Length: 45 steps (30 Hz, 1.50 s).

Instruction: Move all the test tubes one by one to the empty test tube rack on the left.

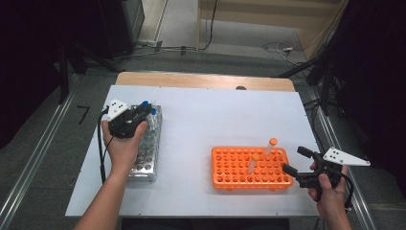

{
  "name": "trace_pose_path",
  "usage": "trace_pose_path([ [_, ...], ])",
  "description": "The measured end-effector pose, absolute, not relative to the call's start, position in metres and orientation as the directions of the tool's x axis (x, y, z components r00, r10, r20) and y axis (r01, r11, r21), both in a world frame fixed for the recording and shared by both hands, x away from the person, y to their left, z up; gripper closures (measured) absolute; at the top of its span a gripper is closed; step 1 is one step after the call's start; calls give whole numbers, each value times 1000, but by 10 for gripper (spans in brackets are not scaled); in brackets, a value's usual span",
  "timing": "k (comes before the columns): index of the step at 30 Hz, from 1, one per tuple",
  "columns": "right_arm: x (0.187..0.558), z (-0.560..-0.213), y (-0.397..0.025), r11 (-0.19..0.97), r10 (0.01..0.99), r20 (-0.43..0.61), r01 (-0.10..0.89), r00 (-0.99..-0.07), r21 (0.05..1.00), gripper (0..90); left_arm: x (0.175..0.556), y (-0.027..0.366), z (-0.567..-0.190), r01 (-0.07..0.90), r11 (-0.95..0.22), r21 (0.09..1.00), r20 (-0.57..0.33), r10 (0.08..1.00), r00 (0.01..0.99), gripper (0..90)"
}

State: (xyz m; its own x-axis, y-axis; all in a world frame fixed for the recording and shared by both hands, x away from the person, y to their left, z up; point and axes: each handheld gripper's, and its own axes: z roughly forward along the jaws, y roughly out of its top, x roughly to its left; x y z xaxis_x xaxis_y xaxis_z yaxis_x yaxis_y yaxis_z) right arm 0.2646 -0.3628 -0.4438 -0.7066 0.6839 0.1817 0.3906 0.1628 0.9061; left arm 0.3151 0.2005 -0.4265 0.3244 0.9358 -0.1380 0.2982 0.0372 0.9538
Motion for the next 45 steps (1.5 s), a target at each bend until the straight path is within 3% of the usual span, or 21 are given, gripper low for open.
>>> trace_pose_path([
  [13, 265, -445, -360, 172, 682, 180, 394, -709, 903, 0, 311, 191, -430, 405, -64, 912, -85, 937, 340, 747],
  [20, 266, -446, -358, 176, 683, 177, 395, -708, 902, 0, 306, 194, -429, 435, -25, 900, -129, 938, 322, 579],
  [23, 266, -446, -357, 179, 684, 175, 395, -708, 901, 0, 300, 196, -427, 425, -1, 905, -159, 927, 340, 485],
  [25, 267, -446, -356, 178, 687, 178, 400, -705, 899, 0, 293, 197, -424, 407, 9, 913, -172, 915, 365, 468],
  [38, 280, -453, -344, 191, 702, 199, 450, -684, 872, 149, 246, 187, -409, 324, 19, 946, -192, 837, 512, 205],
  [45, 286, -455, -338, 205, 723, 186, 464, -665, 862, 199, 226, 184, -412, 323, 16, 946, -196, 823, 534, 108],
])
